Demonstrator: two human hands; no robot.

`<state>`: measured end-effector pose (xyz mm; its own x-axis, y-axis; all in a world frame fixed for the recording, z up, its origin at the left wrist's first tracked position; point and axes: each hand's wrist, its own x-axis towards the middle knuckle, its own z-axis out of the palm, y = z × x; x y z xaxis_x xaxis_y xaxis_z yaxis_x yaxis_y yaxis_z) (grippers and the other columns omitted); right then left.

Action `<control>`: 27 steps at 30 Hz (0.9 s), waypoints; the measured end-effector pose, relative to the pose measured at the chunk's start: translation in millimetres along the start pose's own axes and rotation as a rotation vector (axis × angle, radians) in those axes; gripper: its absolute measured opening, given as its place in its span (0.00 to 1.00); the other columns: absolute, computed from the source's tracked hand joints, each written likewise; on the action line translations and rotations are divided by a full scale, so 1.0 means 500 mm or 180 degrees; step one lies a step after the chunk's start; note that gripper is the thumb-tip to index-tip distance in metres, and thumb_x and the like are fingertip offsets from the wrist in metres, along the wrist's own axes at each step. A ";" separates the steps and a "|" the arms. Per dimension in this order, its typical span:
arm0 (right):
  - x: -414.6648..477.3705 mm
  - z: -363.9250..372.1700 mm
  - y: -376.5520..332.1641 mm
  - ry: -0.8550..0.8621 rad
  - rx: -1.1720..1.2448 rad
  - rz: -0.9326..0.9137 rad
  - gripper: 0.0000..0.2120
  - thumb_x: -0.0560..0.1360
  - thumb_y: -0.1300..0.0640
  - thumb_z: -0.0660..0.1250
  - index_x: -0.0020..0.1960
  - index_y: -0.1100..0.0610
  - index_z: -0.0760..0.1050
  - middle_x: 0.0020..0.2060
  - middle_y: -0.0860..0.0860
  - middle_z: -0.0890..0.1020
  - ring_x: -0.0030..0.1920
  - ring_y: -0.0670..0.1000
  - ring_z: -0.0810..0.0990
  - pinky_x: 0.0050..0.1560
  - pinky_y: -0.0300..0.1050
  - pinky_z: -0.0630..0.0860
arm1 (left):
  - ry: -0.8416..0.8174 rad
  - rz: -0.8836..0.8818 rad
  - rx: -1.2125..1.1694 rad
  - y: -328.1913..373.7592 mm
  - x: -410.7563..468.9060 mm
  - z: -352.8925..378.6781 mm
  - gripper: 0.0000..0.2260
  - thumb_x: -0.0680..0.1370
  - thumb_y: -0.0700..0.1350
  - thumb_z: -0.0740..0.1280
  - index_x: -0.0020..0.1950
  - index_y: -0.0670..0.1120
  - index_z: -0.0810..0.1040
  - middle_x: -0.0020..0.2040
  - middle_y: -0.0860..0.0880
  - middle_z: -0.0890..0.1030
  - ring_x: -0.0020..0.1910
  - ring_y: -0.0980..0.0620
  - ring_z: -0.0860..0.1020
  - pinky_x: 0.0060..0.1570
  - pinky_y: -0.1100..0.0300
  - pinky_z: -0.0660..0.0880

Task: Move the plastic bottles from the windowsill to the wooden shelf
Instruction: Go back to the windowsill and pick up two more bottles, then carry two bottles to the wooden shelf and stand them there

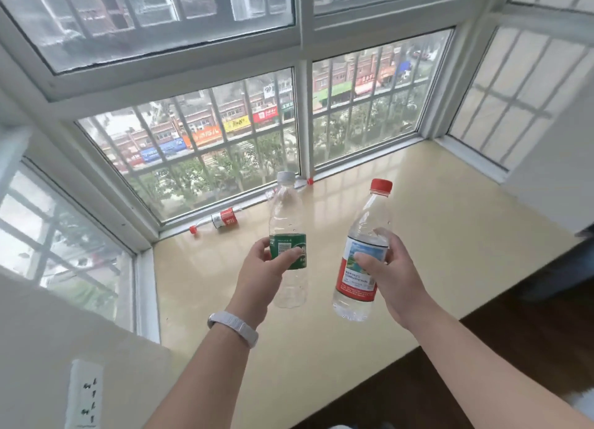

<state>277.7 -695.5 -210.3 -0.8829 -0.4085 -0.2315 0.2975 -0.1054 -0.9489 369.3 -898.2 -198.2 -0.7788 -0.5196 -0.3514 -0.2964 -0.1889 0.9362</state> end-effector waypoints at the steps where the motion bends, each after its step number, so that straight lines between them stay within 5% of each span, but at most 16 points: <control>1: 0.000 -0.029 -0.017 0.0036 0.0055 -0.0063 0.35 0.63 0.54 0.76 0.68 0.49 0.68 0.56 0.52 0.81 0.56 0.53 0.81 0.53 0.52 0.79 | -0.0047 0.0033 0.0027 0.011 -0.002 0.031 0.20 0.71 0.49 0.77 0.61 0.52 0.77 0.53 0.51 0.85 0.50 0.54 0.84 0.47 0.55 0.75; 6: -0.012 -0.183 -0.101 0.0238 0.0152 -0.0407 0.27 0.70 0.65 0.75 0.63 0.47 0.71 0.51 0.49 0.83 0.51 0.48 0.83 0.49 0.47 0.79 | -0.0443 0.0224 0.0060 0.071 -0.003 0.202 0.25 0.65 0.52 0.76 0.61 0.53 0.77 0.53 0.51 0.86 0.53 0.52 0.84 0.51 0.52 0.75; 12: -0.038 -0.371 -0.177 0.0576 0.0375 -0.0721 0.28 0.64 0.60 0.75 0.61 0.47 0.72 0.46 0.46 0.84 0.50 0.49 0.84 0.47 0.46 0.80 | -0.0974 0.0442 0.0191 0.118 -0.010 0.423 0.26 0.67 0.50 0.75 0.63 0.48 0.77 0.56 0.49 0.85 0.54 0.51 0.84 0.56 0.50 0.76; 19: -0.112 -0.577 -0.212 0.1159 0.0461 -0.0876 0.30 0.65 0.61 0.79 0.64 0.57 0.71 0.50 0.54 0.84 0.52 0.54 0.84 0.48 0.47 0.80 | -0.1590 0.0510 0.0289 0.127 -0.036 0.668 0.20 0.75 0.44 0.74 0.65 0.46 0.74 0.57 0.47 0.84 0.51 0.53 0.85 0.50 0.52 0.74; 22: -0.150 -0.651 -0.220 0.1443 0.0459 -0.0925 0.23 0.70 0.67 0.74 0.61 0.56 0.73 0.49 0.53 0.84 0.52 0.55 0.83 0.48 0.47 0.80 | -0.1901 0.0520 0.0394 0.124 -0.056 0.752 0.19 0.76 0.43 0.74 0.65 0.46 0.74 0.56 0.47 0.85 0.52 0.53 0.84 0.52 0.50 0.76; 27: -0.218 -0.735 -0.229 0.1912 0.0466 -0.1034 0.23 0.67 0.61 0.76 0.60 0.51 0.75 0.51 0.52 0.85 0.53 0.54 0.84 0.54 0.53 0.79 | -0.2360 0.0487 0.0552 0.118 -0.090 0.875 0.17 0.76 0.45 0.74 0.63 0.48 0.74 0.51 0.50 0.86 0.52 0.49 0.85 0.54 0.46 0.78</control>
<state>206.4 -305.8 -155.5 -0.9709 0.2320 -0.0594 -0.0071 -0.2756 -0.9612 145.1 -521.4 -130.2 -0.9663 0.1756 -0.1883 -0.1904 0.0050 0.9817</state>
